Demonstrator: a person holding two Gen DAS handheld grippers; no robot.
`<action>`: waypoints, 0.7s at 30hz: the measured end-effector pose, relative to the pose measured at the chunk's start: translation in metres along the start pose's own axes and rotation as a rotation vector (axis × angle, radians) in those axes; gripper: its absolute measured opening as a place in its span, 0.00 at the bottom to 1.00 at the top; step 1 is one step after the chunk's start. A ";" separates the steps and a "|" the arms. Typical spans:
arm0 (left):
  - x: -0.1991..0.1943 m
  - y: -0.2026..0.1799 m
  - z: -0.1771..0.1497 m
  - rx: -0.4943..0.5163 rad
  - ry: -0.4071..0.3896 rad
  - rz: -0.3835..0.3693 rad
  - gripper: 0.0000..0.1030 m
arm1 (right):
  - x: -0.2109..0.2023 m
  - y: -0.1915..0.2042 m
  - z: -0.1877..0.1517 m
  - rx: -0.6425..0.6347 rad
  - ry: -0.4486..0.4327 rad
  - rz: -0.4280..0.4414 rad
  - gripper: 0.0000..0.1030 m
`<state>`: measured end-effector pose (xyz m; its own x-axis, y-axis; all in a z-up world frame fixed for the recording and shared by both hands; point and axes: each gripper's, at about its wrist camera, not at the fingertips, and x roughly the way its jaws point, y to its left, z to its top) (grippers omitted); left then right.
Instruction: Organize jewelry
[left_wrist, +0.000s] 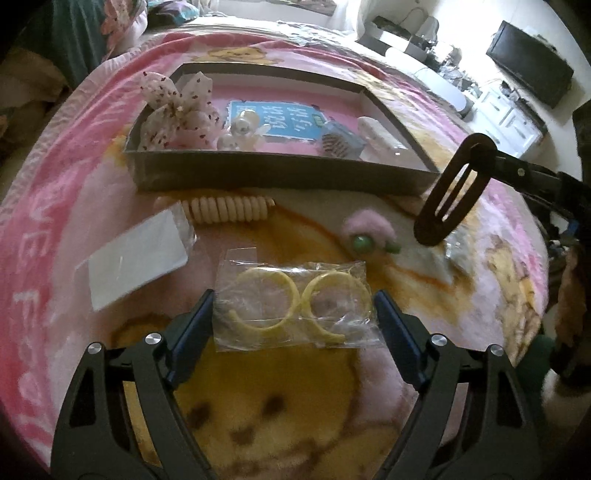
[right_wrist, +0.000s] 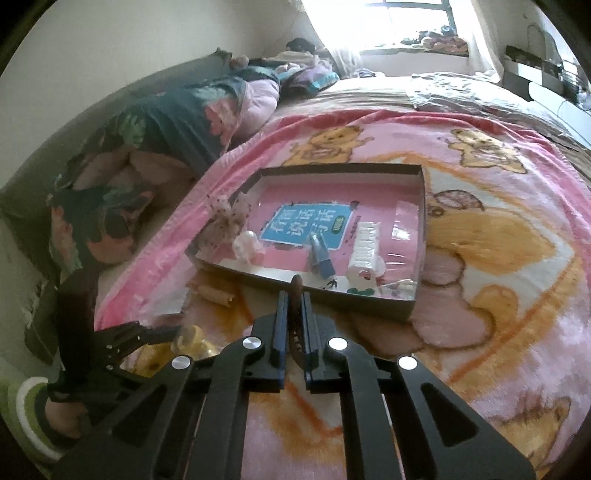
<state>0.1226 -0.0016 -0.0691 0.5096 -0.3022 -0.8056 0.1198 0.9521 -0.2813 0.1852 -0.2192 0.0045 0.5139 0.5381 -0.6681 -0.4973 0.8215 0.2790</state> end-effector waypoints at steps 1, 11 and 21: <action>-0.004 0.001 -0.002 -0.002 -0.001 -0.004 0.75 | -0.004 0.000 0.000 0.003 -0.007 0.004 0.06; -0.051 0.007 0.004 0.019 -0.089 0.023 0.75 | -0.033 0.006 0.005 0.013 -0.082 0.031 0.06; -0.080 0.026 0.049 0.022 -0.187 0.091 0.75 | -0.046 0.014 0.031 0.014 -0.144 0.054 0.06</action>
<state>0.1271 0.0497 0.0136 0.6680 -0.2028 -0.7160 0.0835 0.9765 -0.1986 0.1763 -0.2268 0.0601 0.5821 0.6021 -0.5464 -0.5173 0.7927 0.3224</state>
